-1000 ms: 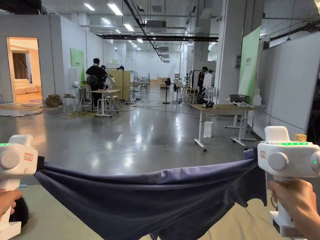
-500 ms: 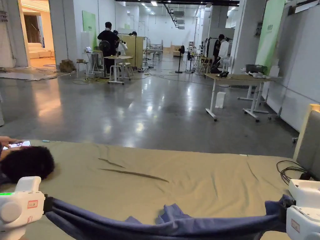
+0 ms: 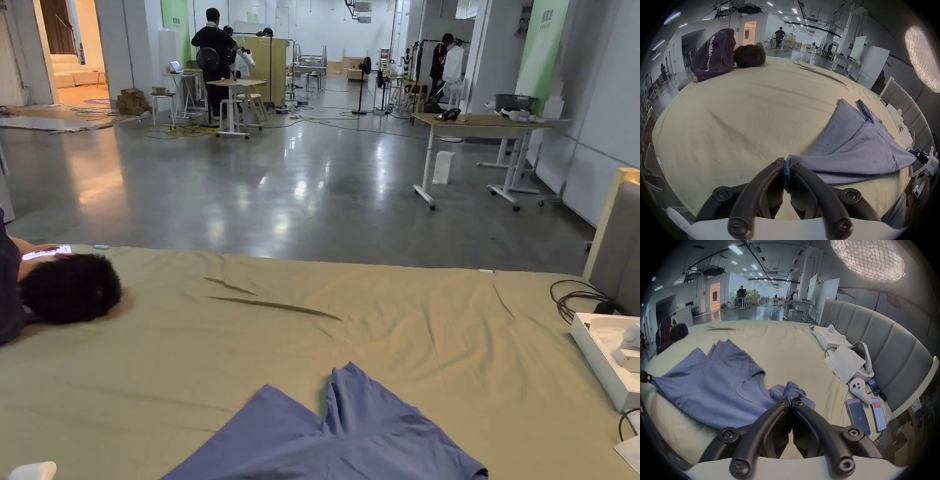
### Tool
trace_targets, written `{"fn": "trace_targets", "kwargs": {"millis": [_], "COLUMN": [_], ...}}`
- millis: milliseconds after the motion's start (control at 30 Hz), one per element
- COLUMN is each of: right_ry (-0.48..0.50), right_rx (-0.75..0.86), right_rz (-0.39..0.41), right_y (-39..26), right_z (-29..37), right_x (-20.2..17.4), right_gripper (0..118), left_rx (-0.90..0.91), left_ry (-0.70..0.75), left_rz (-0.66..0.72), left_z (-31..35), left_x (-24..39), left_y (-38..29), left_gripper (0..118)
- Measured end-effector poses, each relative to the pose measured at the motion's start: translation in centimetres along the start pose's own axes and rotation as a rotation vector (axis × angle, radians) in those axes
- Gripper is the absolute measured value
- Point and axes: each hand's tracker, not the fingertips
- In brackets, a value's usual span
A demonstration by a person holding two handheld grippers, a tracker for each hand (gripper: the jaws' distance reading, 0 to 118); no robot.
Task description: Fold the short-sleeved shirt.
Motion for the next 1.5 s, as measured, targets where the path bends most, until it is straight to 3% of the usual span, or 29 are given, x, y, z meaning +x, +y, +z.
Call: {"fn": "trace_targets", "kwargs": {"millis": [67,167,233,300,333,500,567,700,767,867,933,1000,1100,1300,1500], "right_ry": [0.005,0.002,0.003,0.004,0.013,0.055,0.086,0.162,0.168,0.183,0.187,0.175,0.162,0.187,0.199], "right_rx": [-0.014,-0.029,0.0,0.021,0.034,0.184,0.257,0.366,0.397,0.438,0.462,0.48,0.499,0.516,0.49], "right_rz": [0.015,0.013,-0.004,-0.007,-0.012,-0.02,-0.02,-0.041,-0.052,-0.065,-0.068,-0.063,-0.066,-0.082,-0.073], "right_y": [-0.8,-1.0,-0.5,0.2,0.8,4.5,6.3,9.4,10.6,11.6,11.8,11.8,11.6,11.5,11.4], "right_z": [-0.5,-0.5,0.3,0.9,1.4,4.3,5.6,7.6,8.2,8.9,9.2,9.5,9.7,9.7,9.0], "right_x": [-0.3,-0.5,-0.6,-0.8,-0.9,-2.7,-3.9,-6.9,-8.7,-10.9,-12.0,-12.8,-13.4,-13.1,-13.0], "right_gripper": [1,6,31,63,70,71,78,79,79,69,46,24,0,0,0], "left_rx": [-0.017,0.0,0.038,0.094,0.137,0.343,0.391,0.451,0.504,0.552,0.557,0.57,0.599,0.607,0.418], "left_ry": [0.019,0.051,0.089,0.088,0.069,0.057,0.027,-0.007,-0.031,-0.056,-0.058,-0.053,-0.045,-0.03,-0.076], "left_rz": [0.003,-0.037,-0.071,-0.062,-0.053,-0.006,-0.015,-0.065,-0.088,-0.134,-0.155,-0.175,-0.185,-0.265,-0.173], "left_z": [-0.7,0.0,0.9,2.8,3.8,8.6,10.0,12.0,12.8,13.5,13.4,13.4,13.7,14.1,12.1], "left_x": [-0.1,0.9,0.7,1.1,1.0,2.8,4.3,8.9,11.4,15.1,16.9,18.4,19.6,19.8,14.9], "left_y": [0.0,-0.6,-0.4,-0.4,-0.1,1.8,2.8,4.4,4.7,4.7,4.6,4.3,3.7,3.1,4.4], "left_gripper": [8,24,47,51,52,60,60,60,60,39,16,9,2,1,1]}}
